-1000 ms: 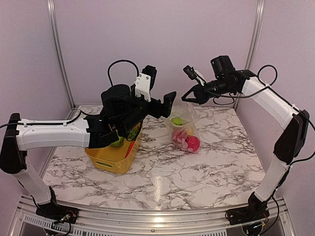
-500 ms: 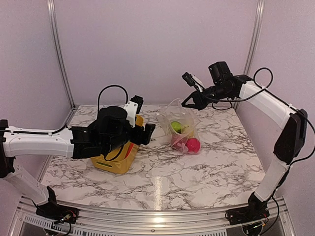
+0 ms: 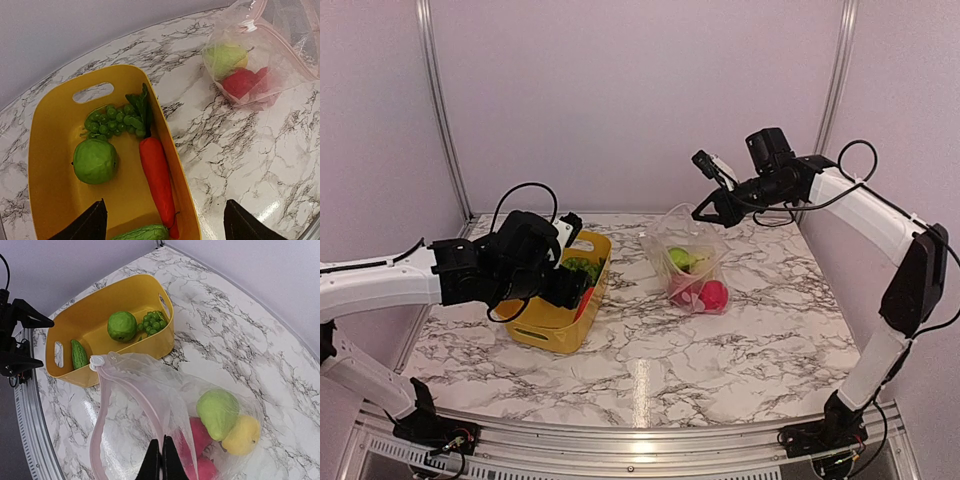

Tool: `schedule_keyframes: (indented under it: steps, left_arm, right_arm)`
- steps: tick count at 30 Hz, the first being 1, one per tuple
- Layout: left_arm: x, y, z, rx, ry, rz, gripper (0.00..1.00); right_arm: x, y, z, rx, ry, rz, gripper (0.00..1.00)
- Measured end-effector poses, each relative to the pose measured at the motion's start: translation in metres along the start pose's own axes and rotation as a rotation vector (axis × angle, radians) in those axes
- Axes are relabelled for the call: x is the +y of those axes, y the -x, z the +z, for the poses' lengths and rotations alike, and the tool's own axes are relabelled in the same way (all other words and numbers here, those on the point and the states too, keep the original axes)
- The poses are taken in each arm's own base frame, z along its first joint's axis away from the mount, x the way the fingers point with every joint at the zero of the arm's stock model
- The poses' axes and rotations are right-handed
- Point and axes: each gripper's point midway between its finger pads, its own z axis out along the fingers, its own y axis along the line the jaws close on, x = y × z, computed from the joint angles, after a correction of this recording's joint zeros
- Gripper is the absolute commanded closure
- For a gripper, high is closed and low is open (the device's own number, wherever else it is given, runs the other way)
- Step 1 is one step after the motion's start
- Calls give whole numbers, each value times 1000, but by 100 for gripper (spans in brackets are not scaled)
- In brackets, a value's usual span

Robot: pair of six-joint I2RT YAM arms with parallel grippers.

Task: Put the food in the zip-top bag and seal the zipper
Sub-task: Adjust the fake fruit in the bin.

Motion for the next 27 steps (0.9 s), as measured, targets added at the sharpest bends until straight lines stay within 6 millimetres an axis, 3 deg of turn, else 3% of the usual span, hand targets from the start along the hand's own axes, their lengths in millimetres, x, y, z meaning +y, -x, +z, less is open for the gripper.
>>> schedule_keyframes:
  steps: [6, 10, 19, 27]
  left_arm:
    - [50, 1, -3, 130, 40, 6, 21]
    - [75, -14, 0, 223, 52, 43, 24]
    - [77, -80, 24, 509, -3, 313, 26]
    - [68, -111, 34, 639, -99, 401, 26]
  right_arm:
    - [0, -1, 0, -1, -2, -2, 100]
    - [0, -2, 0, 1, -1, -5, 100]
    - [2, -8, 0, 4, -1, -17, 100]
    - [2, -9, -1, 4, -1, -20, 100]
